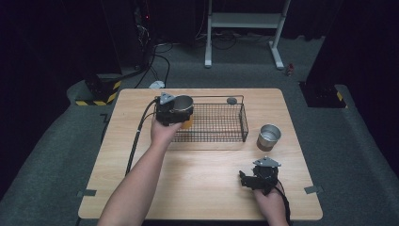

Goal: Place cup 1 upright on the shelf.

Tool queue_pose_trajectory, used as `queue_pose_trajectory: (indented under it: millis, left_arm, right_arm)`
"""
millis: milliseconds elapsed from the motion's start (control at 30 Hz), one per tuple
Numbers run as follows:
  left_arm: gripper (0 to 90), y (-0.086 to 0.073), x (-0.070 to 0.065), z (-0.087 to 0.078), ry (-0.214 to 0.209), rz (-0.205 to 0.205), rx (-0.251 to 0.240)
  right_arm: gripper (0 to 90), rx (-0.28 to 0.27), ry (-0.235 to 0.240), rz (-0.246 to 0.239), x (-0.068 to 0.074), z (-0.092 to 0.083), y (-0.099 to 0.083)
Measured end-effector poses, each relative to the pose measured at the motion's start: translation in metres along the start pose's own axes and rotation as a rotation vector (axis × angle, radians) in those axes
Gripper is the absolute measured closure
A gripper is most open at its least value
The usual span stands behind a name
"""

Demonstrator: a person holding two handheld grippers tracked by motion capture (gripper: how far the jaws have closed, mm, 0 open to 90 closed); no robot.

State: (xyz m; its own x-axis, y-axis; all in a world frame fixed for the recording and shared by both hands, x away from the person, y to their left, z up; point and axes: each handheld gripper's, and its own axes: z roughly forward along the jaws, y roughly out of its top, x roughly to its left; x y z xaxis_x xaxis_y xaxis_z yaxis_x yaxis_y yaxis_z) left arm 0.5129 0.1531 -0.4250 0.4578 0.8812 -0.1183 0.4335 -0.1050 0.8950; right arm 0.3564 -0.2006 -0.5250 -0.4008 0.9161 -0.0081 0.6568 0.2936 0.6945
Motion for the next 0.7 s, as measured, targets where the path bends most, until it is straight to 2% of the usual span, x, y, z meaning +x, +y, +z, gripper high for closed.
queue_pose_trajectory:
  millis: [200,300,700]
  left_arm:
    - [13.7,-0.003,-0.002,0.013,0.012,0.010,0.038]
    - [13.6,-0.003,-0.003,0.018,0.008,-0.005,0.048]
    - [13.6,-0.007,-0.005,0.034,0.034,-0.016,0.110]
  right_arm:
    - [8.5,0.000,0.000,0.000,0.000,0.000,0.000]
    - [8.5,-0.001,0.000,-0.002,0.000,0.000,0.000]
    - [8.5,-0.002,0.001,-0.005,0.000,0.000,0.000]
